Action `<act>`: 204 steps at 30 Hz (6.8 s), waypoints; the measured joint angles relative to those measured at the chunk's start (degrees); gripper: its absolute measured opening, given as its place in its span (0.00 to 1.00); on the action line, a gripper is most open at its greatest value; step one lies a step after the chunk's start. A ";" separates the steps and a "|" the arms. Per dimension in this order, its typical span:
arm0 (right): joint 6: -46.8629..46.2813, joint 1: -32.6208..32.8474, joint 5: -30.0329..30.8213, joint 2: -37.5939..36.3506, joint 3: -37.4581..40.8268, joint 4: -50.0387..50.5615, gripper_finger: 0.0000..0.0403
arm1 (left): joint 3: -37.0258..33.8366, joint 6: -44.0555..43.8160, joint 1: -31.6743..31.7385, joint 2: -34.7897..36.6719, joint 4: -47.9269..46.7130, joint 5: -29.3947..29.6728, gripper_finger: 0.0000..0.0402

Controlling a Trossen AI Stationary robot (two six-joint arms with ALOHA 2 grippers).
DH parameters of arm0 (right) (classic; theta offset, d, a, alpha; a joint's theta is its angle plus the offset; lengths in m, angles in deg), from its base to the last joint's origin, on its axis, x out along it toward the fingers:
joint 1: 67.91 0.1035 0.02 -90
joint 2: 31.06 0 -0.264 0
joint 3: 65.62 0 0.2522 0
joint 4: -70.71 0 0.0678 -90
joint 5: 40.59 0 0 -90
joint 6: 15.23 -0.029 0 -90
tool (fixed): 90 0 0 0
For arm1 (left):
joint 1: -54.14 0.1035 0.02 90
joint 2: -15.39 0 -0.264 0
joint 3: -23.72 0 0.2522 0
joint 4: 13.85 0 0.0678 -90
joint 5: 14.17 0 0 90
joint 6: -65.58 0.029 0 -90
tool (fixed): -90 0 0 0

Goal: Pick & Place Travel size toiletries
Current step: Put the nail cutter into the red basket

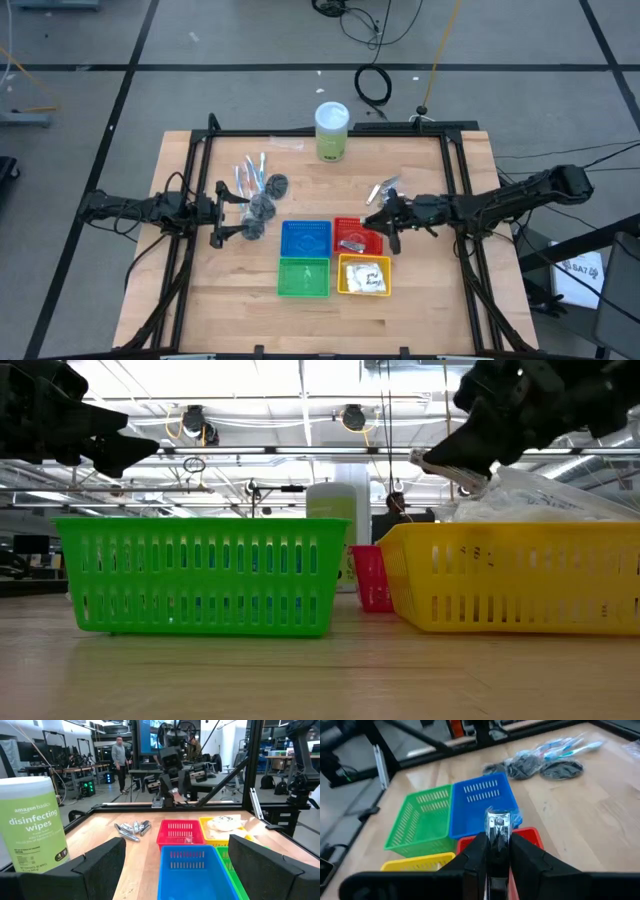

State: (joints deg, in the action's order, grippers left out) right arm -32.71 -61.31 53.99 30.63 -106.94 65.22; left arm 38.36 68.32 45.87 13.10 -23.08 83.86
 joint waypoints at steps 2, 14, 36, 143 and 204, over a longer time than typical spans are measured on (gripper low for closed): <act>0.49 0.76 0.15 2.47 -2.76 2.26 0.15 | -0.02 0.00 -0.02 0.00 -0.02 -0.02 0.86; 3.20 2.15 -0.11 20.95 -9.85 3.38 0.15 | 0.00 0.00 -0.01 0.00 0.00 0.00 0.86; 1.71 2.13 -1.87 25.61 -9.81 3.66 0.19 | -0.01 0.00 -0.02 0.00 -0.02 0.00 0.86; 3.92 -20.26 9.76 -0.06 12.15 5.75 0.53 | 0.00 0.00 0.00 0.00 -0.02 0.00 0.86; 8.93 -18.02 -1.20 6.09 14.32 8.59 0.26 | 0.00 0.00 -0.01 0.00 -0.02 0.00 0.86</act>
State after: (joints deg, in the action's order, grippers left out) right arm -23.78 -79.33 52.79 36.72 -92.62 73.81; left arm 38.37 68.32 45.85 13.10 -23.10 83.86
